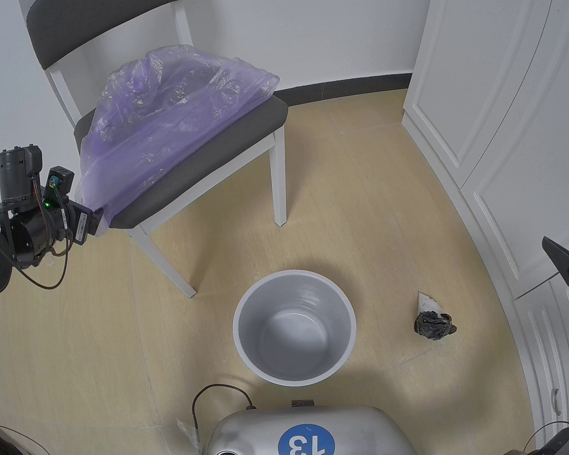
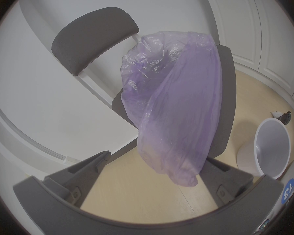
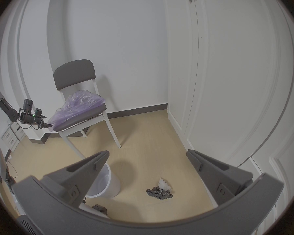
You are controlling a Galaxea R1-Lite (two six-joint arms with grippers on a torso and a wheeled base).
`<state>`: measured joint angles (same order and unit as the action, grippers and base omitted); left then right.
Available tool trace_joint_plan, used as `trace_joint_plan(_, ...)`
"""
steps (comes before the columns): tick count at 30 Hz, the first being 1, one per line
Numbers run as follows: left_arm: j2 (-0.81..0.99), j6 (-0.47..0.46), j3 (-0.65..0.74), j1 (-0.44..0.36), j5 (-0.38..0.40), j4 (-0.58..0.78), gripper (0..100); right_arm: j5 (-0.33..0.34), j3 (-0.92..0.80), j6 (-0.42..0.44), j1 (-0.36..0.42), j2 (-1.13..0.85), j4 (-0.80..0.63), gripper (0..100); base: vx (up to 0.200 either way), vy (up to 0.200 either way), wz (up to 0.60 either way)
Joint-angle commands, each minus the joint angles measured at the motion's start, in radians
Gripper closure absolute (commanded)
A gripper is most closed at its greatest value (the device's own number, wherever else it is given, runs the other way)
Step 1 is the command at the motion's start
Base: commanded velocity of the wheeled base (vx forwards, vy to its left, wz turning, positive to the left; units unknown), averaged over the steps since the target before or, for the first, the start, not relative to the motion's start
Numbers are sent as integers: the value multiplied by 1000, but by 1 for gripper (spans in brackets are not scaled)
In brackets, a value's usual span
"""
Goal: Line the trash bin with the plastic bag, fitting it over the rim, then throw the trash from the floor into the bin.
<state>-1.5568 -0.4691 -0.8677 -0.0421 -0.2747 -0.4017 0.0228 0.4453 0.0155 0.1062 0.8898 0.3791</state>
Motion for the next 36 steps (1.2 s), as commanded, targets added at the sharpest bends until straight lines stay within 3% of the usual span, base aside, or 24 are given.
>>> trace_joint_plan(1, 4, 0, 1, -2, -5, 0, 100, 0, 0, 0, -2, -2, 0, 0, 0, 0, 0)
trace_joint_plan(13, 24, 0, 7, -8, -15, -2, 100, 2, -5, 0, 0, -3, 1, 0, 0, 0, 0)
trace_joint_plan(18, 55, 10, -22, -51, -1, -45, 100, 2, -5, 4, 18, 1, 6, 0, 0, 0, 0)
trace_joint_plan(20, 75, 12, -62, -96, 5, -98, 100, 0, -13, 14, 75, 1, 4, 0, 0, 0, 0)
trace_joint_plan(25, 129, 12, -160, -191, 6, -58, 100, -27, -28, 21, 148, 3, 6, 0, 0, 0, 0)
trace_joint_plan(31, 162, 41, -367, -389, 3, 115, 100, -55, -57, 23, 241, 18, 7, 0, 0, 0, 0)
trace_joint_plan(36, 149, 49, -537, -542, -8, 242, 100, -58, -83, 29, 260, 41, 37, 0, 0, 0, 0)
